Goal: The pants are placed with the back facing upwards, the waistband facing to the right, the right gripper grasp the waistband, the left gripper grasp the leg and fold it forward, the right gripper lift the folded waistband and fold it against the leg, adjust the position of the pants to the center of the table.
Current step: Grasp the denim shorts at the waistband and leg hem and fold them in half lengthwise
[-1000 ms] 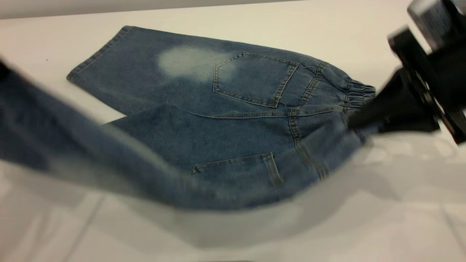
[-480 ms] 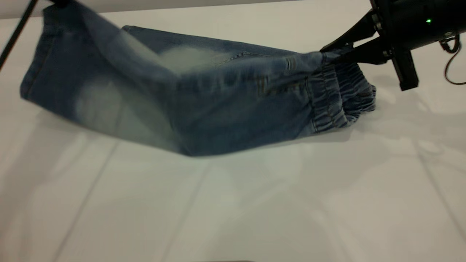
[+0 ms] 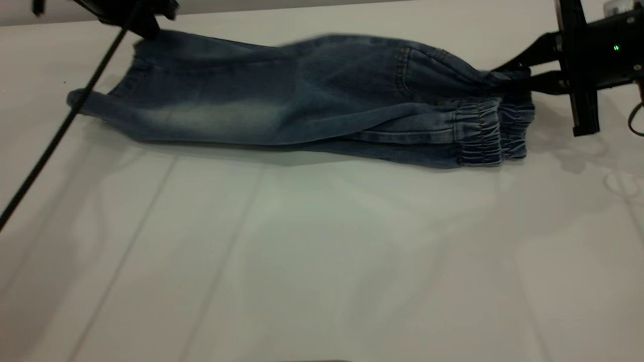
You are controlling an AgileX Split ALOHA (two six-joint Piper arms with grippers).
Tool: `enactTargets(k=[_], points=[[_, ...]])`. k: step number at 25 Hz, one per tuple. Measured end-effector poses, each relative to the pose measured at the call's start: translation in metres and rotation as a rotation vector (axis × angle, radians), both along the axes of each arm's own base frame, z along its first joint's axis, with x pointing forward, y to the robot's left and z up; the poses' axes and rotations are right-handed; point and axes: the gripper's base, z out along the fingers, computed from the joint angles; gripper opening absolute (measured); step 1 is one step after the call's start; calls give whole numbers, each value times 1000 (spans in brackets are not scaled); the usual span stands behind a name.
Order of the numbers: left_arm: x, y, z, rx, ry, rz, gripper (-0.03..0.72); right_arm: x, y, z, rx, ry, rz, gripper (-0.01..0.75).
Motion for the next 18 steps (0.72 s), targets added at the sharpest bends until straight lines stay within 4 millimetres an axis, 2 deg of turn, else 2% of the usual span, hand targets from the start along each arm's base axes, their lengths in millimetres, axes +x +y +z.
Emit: enactTargets(k=[3, 5, 9, 14, 16, 18], points=[[8, -2, -12, -23, 18, 23, 28, 0, -1, -1, 0, 4, -5, 52], [9, -3, -12, -27, 18, 26, 56, 0, -1, -1, -4, -2, -2, 69], [10, -4, -9, -38, 14, 34, 188, 2, 0, 0, -21, -39, 22, 155], [8, -10, 8, -98, 13, 82, 437, 14, 4, 17, 3, -217, 122, 374], [6, -12, 25, -108, 0, 83, 489, 18, 7, 26, 34, -305, 173, 459], [3, -14, 42, -111, -6, 76, 509, 19, 9, 32, 68, -359, 205, 528]])
